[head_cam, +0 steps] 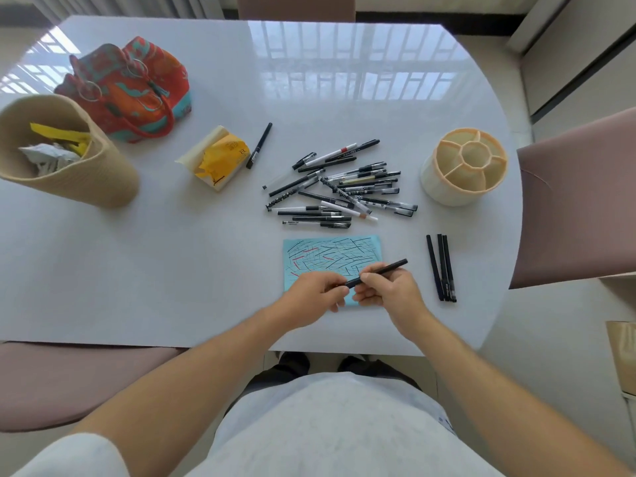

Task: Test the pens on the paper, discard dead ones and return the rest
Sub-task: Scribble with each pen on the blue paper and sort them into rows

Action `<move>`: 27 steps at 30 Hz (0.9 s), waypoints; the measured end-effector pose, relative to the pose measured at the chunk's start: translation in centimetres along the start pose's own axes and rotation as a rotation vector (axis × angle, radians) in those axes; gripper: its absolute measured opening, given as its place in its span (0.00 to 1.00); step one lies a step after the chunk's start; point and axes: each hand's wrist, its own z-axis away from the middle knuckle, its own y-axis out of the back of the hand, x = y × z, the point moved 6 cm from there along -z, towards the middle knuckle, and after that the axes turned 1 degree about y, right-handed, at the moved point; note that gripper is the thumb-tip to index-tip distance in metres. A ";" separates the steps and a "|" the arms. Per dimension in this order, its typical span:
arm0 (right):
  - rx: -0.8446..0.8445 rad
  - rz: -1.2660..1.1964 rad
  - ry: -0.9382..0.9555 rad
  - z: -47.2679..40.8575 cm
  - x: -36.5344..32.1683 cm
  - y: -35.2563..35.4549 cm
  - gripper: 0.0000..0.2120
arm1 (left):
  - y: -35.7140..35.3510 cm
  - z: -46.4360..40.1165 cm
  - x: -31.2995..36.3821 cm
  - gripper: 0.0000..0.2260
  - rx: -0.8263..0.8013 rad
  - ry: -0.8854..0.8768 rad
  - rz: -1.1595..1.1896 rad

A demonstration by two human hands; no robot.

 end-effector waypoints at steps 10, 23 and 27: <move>0.374 -0.147 0.021 0.8 2.3 2.9 0.09 | 3.1 2.1 -3.3 0.07 0.127 -0.030 -0.422; 0.133 0.508 0.440 -0.1 2.4 -1.5 0.11 | 2.5 1.7 -4.5 0.09 0.171 -0.233 -0.644; 0.126 0.634 0.511 -0.2 2.6 -1.8 0.09 | 2.4 1.6 -4.6 0.09 0.186 -0.237 -0.640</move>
